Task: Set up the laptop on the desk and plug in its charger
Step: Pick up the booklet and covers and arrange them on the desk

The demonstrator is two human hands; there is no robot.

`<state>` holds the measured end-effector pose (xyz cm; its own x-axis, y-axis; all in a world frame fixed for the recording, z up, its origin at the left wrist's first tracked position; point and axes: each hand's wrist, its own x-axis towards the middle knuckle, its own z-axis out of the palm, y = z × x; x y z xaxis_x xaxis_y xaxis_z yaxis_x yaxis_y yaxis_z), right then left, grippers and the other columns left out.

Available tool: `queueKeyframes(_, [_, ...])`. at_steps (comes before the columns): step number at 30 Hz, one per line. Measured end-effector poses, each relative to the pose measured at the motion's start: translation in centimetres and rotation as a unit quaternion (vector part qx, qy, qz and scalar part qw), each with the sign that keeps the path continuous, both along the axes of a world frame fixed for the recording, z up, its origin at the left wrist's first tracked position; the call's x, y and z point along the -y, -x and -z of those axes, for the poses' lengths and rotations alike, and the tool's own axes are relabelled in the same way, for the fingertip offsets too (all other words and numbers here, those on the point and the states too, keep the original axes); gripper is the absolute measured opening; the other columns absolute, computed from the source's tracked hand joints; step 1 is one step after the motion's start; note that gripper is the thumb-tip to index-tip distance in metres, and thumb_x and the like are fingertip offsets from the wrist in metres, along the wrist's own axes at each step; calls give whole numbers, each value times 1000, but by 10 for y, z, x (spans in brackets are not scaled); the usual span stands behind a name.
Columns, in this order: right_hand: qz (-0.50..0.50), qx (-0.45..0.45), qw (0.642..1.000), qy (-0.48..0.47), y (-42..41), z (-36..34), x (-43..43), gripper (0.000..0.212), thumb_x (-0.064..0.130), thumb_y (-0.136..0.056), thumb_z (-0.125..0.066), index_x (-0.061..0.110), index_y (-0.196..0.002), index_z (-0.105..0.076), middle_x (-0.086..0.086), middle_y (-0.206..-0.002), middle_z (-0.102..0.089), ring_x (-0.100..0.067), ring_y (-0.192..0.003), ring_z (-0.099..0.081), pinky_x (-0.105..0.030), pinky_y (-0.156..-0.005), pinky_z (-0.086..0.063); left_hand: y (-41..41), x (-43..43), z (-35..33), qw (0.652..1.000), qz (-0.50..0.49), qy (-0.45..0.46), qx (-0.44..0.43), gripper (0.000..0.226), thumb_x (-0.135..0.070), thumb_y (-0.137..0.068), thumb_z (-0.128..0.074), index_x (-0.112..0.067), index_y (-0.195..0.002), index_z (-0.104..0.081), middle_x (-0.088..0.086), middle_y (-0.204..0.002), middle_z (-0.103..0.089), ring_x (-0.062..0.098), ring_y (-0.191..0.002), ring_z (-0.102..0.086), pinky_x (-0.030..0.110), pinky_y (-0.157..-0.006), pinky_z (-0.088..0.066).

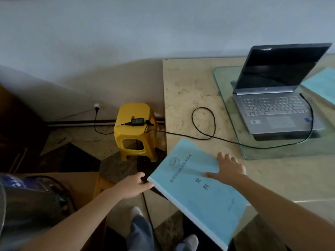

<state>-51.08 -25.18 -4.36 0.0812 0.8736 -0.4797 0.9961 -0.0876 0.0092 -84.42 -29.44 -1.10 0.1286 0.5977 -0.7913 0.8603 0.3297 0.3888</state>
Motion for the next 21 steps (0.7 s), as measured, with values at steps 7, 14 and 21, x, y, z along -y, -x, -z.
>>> queueKeyframes(7, [63, -79, 995, 13, -33, 8, 29, 69, 69, -74, -58, 16, -117, -46, -5, -114, -58, -27, -107, -57, -35, -76, -44, -54, 17, 8, 982, -156, 48, 97, 38, -46, -94, -46, -17, -118, -52, 1, -110, -59, 10, -96, -58, 24, -78, -47])
queueKeyframes(14, [109, -205, 971, 54, -43, 6, 41, 43, 40, -78, -67, 13, -107, -51, -4, -97, -60, -23, -81, -61, -31, -65, -50, -97, 7, -13, 937, -317, 17, 144, 13, -32, -92, -57, -20, -96, -53, -1, -96, -62, 14, -88, -61, 39, -94, -45])
queueKeyframes(21, [204, -300, 929, 74, -44, 7, 46, 25, 23, -80, -68, 17, -93, -47, -6, -81, -63, -23, -57, -71, -34, -49, -59, -110, 11, -8, 923, -363, -12, 129, 54, -25, -90, -61, -8, -134, -34, 11, -130, -48, 25, -116, -48, 41, -96, -39])
